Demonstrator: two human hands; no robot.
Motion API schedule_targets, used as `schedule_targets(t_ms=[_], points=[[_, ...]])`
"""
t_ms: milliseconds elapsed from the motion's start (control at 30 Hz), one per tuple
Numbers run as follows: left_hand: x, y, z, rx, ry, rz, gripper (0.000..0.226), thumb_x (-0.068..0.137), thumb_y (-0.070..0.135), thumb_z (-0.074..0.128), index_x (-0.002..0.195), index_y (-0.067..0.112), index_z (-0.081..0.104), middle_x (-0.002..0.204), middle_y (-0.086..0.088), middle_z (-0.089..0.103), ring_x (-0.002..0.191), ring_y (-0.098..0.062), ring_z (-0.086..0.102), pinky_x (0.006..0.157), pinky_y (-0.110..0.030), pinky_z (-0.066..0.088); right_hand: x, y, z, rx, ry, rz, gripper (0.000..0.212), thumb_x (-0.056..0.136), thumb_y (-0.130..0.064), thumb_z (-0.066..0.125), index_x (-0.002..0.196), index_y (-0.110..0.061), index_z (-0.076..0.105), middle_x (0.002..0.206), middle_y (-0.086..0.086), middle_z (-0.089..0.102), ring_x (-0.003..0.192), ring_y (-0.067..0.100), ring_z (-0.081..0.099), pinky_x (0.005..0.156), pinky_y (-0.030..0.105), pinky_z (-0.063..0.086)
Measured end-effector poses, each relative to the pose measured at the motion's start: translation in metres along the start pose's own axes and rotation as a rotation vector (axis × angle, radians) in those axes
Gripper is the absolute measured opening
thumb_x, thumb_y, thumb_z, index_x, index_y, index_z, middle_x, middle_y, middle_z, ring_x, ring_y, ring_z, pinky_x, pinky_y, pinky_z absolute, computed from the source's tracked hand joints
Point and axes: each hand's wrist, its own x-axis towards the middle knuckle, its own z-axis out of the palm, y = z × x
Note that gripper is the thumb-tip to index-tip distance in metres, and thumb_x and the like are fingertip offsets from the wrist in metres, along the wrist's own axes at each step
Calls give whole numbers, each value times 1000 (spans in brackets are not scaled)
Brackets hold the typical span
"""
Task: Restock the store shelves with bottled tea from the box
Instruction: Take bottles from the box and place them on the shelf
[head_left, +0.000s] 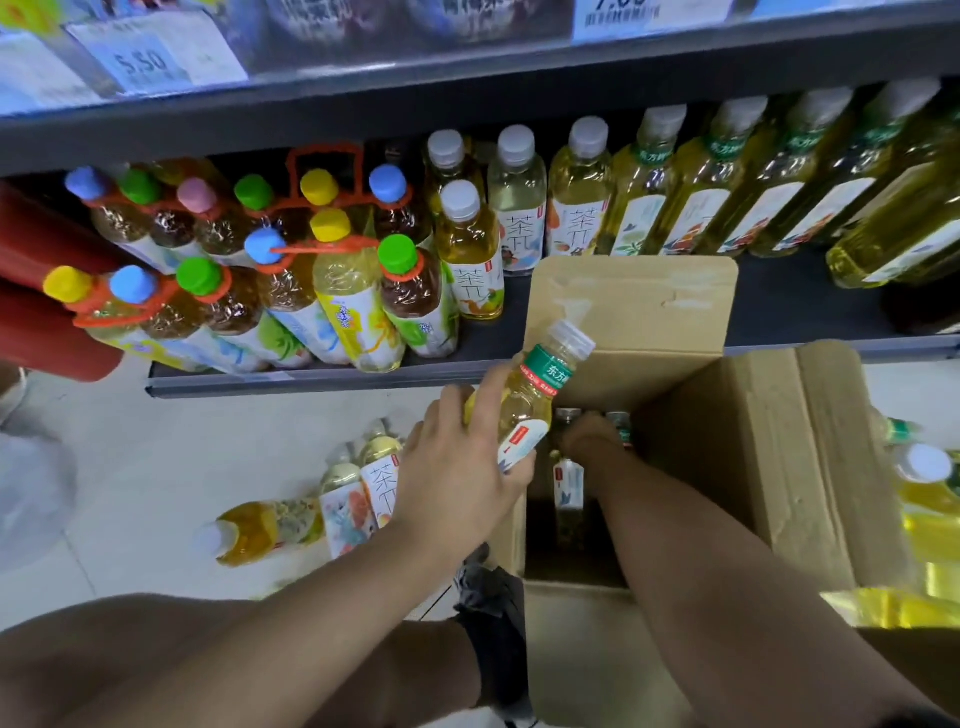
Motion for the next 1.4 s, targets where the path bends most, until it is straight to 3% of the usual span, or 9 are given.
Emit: schedule_targets(t_ms=[200, 333, 433, 567, 667, 800, 1000, 1167, 1400], points=[[-3, 3, -4, -15, -57, -26, 90, 82, 52, 66, 150, 35, 10, 125, -5, 47, 111, -29, 55, 86, -42, 49, -61, 0, -48, 22, 48, -144, 46, 82, -37, 74, 118, -9, 66, 118, 10, 68, 108, 29, 64, 93, 36, 51], [-9, 12, -23, -178, -68, -92, 89, 78, 43, 70, 148, 37, 16, 132, -5, 46, 117, -32, 55, 89, -44, 50, -125, -1, -95, 43, 195, -309, 43, 77, -37, 80, 109, -11, 69, 109, 10, 71, 102, 29, 66, 85, 37, 54], [-23, 28, -51, -340, 11, -139, 92, 75, 37, 72, 150, 32, 19, 131, -10, 47, 114, -36, 55, 88, -47, 53, -177, 1, -138, 64, 268, -432, 32, 76, -41, 79, 85, -12, 67, 88, 5, 71, 87, 25, 68, 69, 32, 51], [-40, 58, -105, -456, 132, -87, 92, 74, 34, 75, 148, 32, 22, 128, -10, 50, 110, -36, 58, 83, -44, 53, -251, 2, -195, 105, 378, -562, 34, 72, -44, 78, 81, -14, 64, 79, 2, 69, 75, 23, 68, 63, 35, 55], [-43, 78, -155, -539, 227, -34, 92, 72, 42, 77, 148, 26, 27, 134, -8, 52, 113, -32, 58, 87, -45, 53, -310, -7, -243, 96, 441, -658, 29, 75, -36, 74, 69, -14, 57, 71, 3, 60, 75, 29, 66, 57, 31, 43], [-38, 108, -233, -532, 319, 10, 83, 72, 54, 71, 140, 25, 34, 124, -4, 57, 109, -29, 61, 83, -44, 54, -392, -26, -311, 140, 567, -782, 28, 78, -38, 73, 81, -11, 63, 82, 7, 63, 77, 23, 61, 61, 31, 41], [-16, 149, -355, -367, 521, 95, 94, 61, 75, 55, 138, 23, 43, 118, -2, 59, 120, -30, 45, 94, -44, 47, -499, -65, -407, 180, 779, -1007, 21, 79, -35, 76, 77, -23, 59, 88, 6, 62, 80, 20, 59, 64, 32, 40], [4, 177, -441, -482, 606, 230, 83, 74, 55, 73, 142, 23, 36, 119, 1, 59, 120, -27, 38, 96, -42, 47, -553, -95, -476, 230, 889, -1096, 26, 84, -37, 75, 90, -19, 57, 78, -10, 51, 71, 11, 53, 54, 24, 40], [36, 202, -507, -547, 711, 359, 78, 77, 46, 81, 138, 36, 34, 113, 14, 53, 117, -15, 35, 91, -30, 40, -574, -135, -546, 280, 1033, -1199, 35, 80, -42, 76, 104, -24, 58, 94, -11, 55, 89, 10, 56, 70, 27, 41]])
